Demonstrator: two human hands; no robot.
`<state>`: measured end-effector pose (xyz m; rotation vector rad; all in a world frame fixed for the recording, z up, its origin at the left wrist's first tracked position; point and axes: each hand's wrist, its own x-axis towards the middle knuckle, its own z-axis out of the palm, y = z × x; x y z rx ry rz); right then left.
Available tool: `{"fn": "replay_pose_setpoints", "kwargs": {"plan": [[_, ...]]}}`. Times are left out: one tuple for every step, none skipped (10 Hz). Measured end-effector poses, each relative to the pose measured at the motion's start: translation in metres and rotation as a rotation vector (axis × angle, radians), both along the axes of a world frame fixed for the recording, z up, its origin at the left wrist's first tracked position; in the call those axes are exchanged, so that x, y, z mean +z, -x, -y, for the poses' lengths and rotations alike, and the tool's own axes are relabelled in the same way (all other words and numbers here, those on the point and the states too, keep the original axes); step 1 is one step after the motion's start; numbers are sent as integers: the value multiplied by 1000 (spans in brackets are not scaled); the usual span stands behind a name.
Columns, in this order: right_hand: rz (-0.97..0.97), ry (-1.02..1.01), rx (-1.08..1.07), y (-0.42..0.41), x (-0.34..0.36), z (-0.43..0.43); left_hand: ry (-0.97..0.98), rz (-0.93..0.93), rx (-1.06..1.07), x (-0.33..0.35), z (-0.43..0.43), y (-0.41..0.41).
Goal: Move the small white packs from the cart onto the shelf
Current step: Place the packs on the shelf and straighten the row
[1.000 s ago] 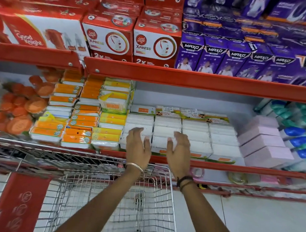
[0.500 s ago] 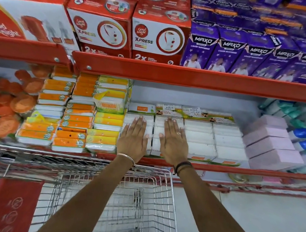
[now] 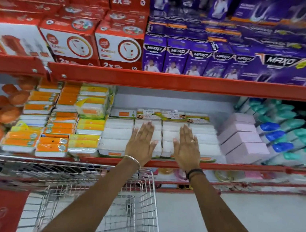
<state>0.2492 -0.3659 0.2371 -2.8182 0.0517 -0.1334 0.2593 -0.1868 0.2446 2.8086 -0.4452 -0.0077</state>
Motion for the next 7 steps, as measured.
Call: {"fn": "replay_pose_setpoints", "kwargs": {"plan": [[-41,38,-42,1,-8,24,9,-27,-53,-3,35,-5],[-48,66,-37,-2,-15,28,-70,-31,-72,-18,50,-7],[-25,54,-51,-5,-18,26,-101,-8,-49,-26,52,-7],[1,58,-43,-6,-22,28,-88,2,-43,-25,54,-8],[-26,67,-38,-5,-19,26,-101,-19,-42,-20,55,-5],[-58,78,6,-4,-16,30,-126,-64,-50,-16,53,-7],[-18,94,76,4,3,23,-100,-22,-59,1,49,3]]}}
